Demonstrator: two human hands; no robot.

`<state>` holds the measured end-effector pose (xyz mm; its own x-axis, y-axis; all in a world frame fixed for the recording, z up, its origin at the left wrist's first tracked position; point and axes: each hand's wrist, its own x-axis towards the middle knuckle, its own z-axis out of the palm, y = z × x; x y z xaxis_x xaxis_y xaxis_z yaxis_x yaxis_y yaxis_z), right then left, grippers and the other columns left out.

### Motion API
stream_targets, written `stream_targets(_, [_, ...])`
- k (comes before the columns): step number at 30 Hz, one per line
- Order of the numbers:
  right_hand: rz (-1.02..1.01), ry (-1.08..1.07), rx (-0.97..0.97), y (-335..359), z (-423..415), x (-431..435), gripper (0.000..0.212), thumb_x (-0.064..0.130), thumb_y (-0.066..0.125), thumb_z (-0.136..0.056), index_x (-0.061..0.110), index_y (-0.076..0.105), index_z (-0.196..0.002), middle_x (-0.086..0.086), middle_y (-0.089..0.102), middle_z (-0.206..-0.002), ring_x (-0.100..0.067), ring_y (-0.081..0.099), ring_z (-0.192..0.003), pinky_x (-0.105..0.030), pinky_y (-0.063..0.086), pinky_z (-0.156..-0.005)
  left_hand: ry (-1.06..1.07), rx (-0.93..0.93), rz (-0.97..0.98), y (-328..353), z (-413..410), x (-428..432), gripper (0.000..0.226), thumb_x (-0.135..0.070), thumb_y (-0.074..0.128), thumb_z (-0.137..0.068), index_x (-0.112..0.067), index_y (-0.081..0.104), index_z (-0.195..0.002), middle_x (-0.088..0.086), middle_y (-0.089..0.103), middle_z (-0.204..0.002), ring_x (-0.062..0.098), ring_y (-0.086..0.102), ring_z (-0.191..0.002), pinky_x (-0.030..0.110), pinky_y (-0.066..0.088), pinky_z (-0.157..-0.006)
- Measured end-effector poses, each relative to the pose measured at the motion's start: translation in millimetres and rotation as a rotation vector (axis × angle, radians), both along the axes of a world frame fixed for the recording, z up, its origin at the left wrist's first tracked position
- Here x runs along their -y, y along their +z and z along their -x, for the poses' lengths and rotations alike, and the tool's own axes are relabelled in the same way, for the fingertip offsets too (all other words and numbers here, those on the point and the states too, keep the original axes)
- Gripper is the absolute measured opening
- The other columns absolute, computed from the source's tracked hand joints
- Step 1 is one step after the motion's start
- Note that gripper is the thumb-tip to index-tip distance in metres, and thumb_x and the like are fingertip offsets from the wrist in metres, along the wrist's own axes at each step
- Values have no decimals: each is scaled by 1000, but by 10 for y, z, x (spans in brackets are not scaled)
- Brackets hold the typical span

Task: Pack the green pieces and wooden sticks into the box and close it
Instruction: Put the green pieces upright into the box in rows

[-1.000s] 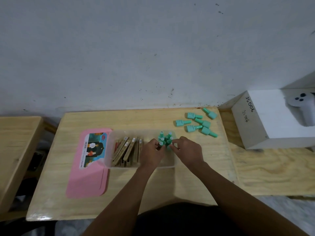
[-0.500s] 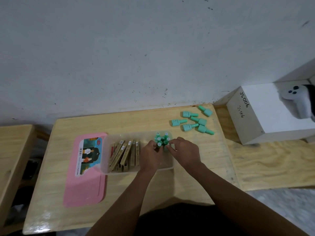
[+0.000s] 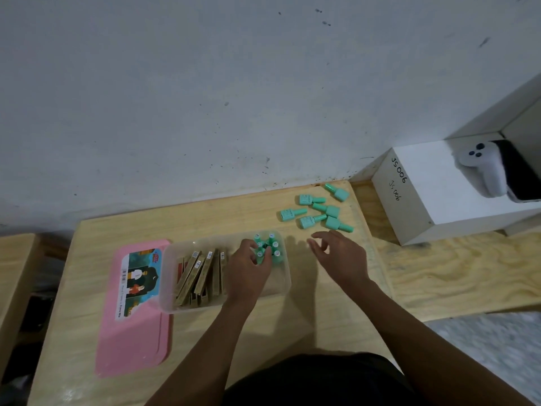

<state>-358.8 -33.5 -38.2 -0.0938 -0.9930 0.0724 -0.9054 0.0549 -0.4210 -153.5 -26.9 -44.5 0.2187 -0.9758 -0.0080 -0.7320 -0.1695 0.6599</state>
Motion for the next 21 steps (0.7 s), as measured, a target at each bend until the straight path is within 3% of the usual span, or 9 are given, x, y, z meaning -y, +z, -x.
stream_targets(3, [-124,-148,16,-71,344,77,30,47,56,-91,33,65,-115,10,65,-99,-9,61,-84,-26,45,-64,-74,49,138,126,92,91,21,-43,62,-85,-22,58,-85,-7,50,-56,10,49,-49,26,38,-45])
stream_targets(6, [-298,-195,-37,-183,610,179,41,44,56,-91,32,55,-130,2,58,-124,-19,56,-111,-37,51,-81,-198,97,236,210,314,274,17,-37,63,-85,-22,59,-79,-9,46,-55,11,47,-49,25,36,-50])
stream_targets(10, [-401,-159,-98,-282,788,314,55,44,57,-91,30,41,-142,0,47,-141,-24,46,-127,-43,50,-89,-345,92,191,198,691,591,12,-33,64,-83,-21,63,-83,-10,50,-62,12,51,-57,29,43,-59])
stream_targets(13, [-437,-116,-92,-363,847,425,53,42,55,-90,31,42,-141,0,50,-137,-24,49,-122,-42,50,-88,-412,141,-22,112,913,813,24,-38,61,-85,-20,65,-100,-3,63,-87,19,60,-84,34,49,-71])
stream_targets(16, [-416,-35,-90,-445,935,506,44,43,55,-89,33,51,-132,1,57,-126,-20,55,-110,-38,53,-82,-442,287,-234,1,1065,983,40,-42,57,-86,-20,59,-120,3,58,-115,24,53,-108,39,49,-84])
stream_targets(21, [-349,68,-70,-455,1137,535,32,44,54,-91,31,63,-119,4,66,-109,-14,58,-94,-33,54,-73,-487,408,-332,-164,1225,1109,49,-40,54,-90,-17,50,-133,5,48,-131,25,46,-120,41,44,-93])
